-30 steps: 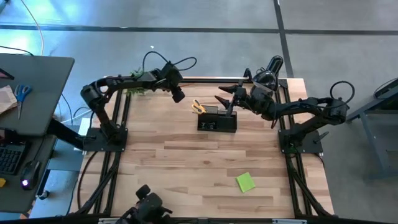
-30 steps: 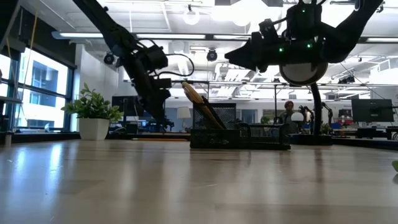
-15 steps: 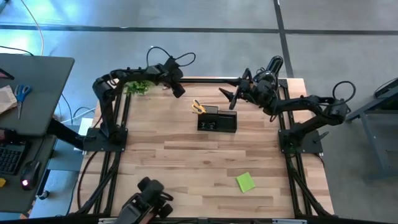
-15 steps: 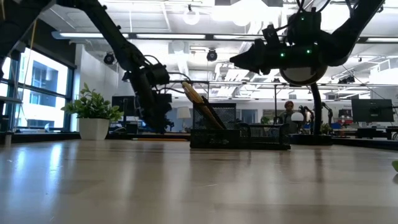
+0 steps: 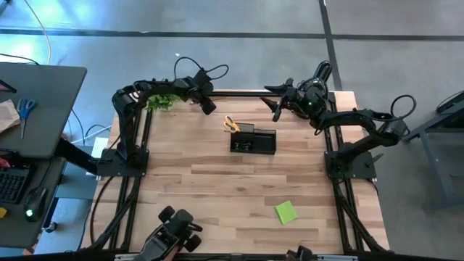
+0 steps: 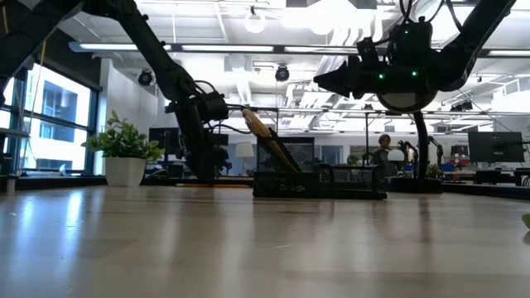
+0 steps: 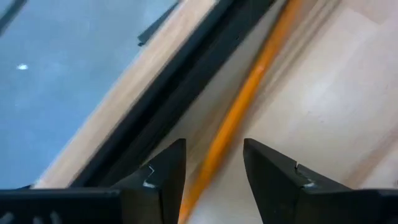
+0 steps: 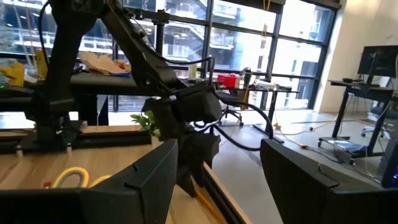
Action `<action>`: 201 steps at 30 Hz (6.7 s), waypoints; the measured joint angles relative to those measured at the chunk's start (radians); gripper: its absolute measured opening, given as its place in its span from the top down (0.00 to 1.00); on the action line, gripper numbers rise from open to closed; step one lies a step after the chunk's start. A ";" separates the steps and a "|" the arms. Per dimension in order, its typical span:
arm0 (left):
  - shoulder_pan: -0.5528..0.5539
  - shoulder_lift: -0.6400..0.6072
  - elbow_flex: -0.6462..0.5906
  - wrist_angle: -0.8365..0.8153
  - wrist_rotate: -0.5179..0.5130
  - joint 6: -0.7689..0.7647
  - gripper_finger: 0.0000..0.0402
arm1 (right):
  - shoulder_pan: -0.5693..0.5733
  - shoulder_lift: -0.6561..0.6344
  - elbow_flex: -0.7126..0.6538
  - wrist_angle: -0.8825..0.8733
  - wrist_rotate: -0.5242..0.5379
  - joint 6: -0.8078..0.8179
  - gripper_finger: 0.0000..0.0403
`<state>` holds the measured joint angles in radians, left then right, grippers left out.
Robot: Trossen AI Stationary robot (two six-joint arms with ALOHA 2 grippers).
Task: Pick and place office supplies into organizer
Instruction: Put the orange pencil into the desk organizer
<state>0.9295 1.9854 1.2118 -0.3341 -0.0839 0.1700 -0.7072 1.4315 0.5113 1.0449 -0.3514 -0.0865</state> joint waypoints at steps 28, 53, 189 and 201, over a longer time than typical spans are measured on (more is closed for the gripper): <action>-0.105 -0.008 -0.002 -0.185 0.006 0.010 0.97 | 0.065 0.000 0.000 0.030 0.000 0.052 0.44; -0.437 -0.248 -0.136 -0.588 -0.163 -0.117 1.00 | 0.231 -0.157 0.000 -0.079 -0.005 0.124 0.44; -1.108 -1.366 -0.964 0.347 -0.191 -0.488 0.97 | 0.925 0.908 0.786 -0.493 0.478 0.131 0.70; -1.235 -1.276 -0.964 0.499 -0.226 -0.428 0.98 | 0.924 0.901 0.786 -0.550 0.506 0.131 0.98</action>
<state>-0.3059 0.7093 0.2474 0.1648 -0.3096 -0.2583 0.2173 2.3322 1.2976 0.4953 0.1549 0.0444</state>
